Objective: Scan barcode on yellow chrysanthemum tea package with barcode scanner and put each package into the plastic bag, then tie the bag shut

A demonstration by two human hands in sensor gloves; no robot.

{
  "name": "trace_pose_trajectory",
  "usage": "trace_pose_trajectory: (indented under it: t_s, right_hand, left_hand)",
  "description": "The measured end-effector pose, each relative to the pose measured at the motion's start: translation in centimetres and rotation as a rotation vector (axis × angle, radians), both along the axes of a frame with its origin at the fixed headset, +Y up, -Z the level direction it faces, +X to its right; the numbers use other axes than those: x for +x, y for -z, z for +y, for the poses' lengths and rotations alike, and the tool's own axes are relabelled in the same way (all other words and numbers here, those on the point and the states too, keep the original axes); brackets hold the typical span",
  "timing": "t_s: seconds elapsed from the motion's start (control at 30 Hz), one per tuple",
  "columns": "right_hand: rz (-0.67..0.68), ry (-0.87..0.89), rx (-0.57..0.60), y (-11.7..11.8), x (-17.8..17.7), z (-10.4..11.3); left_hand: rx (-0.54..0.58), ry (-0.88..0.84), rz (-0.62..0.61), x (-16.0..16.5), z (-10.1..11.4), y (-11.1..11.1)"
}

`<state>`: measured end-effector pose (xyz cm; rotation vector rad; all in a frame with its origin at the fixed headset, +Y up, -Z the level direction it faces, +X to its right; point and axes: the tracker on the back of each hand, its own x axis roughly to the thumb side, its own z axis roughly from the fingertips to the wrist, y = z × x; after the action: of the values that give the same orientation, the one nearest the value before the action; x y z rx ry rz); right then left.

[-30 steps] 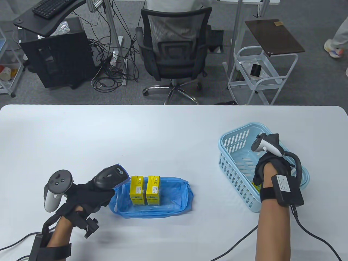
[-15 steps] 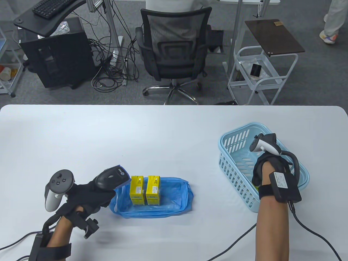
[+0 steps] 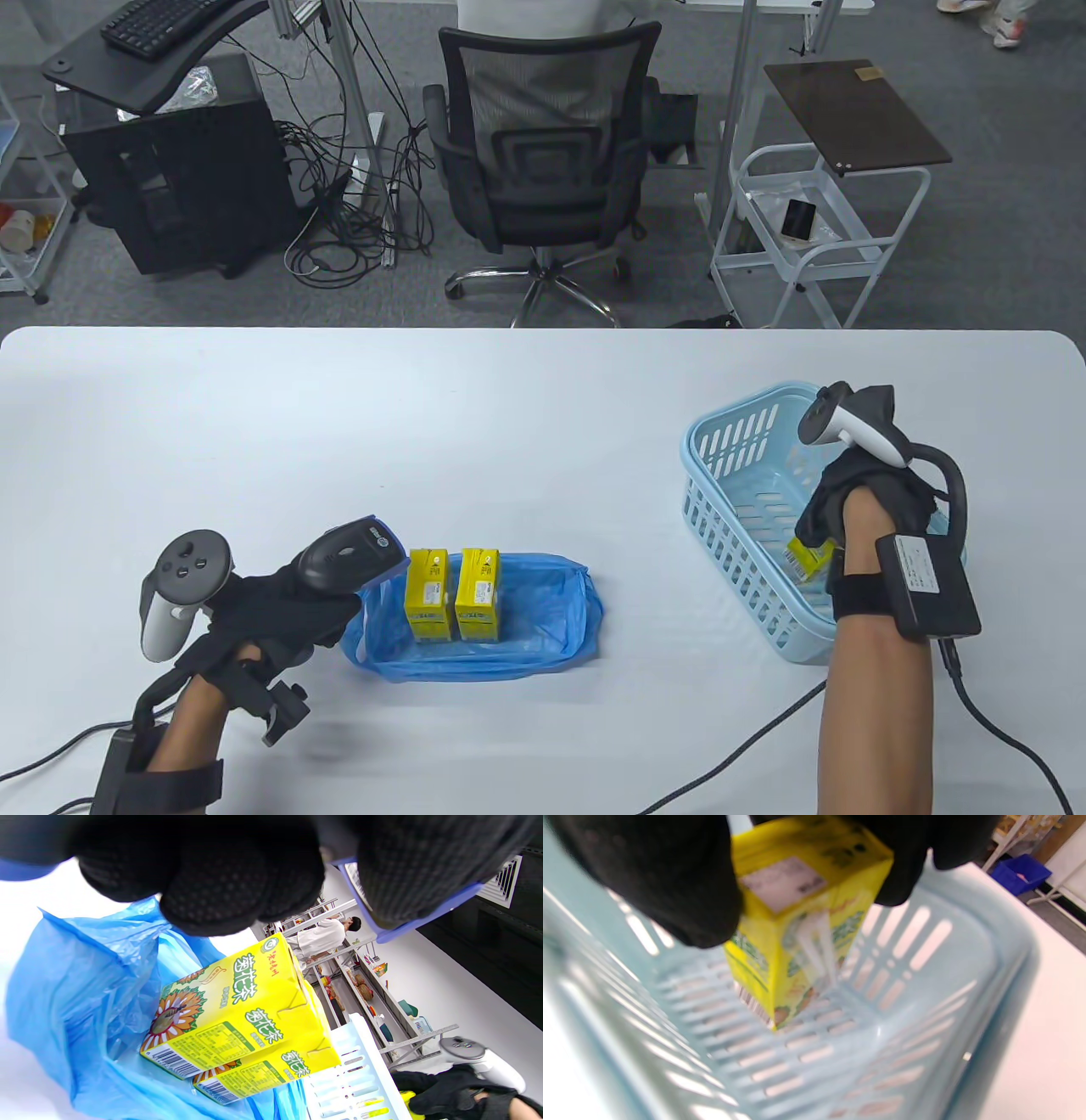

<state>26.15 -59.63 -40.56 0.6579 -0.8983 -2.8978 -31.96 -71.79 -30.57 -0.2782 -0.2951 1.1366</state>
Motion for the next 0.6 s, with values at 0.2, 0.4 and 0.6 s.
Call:
trace_pose_trajectory:
  t_s: [0.2,0.4,0.6]
  right_hand:
    - [0.098,0.022,0.231,-1.1,-3.5,5.8]
    - [0.296,0.009,0.47,-2.3,-8.4,8.1]
    - [0.491,0.165,0.713,-3.3,-14.1,6.5]
  left_hand:
    - [-0.004,0.007,-0.003,0.1,-0.1,0.0]
    - [-0.007,0.016,-0.008,0.3,-0.2,0.0]
    - [0.003,0.004,-0.011,0.5,-0.2,0.0]
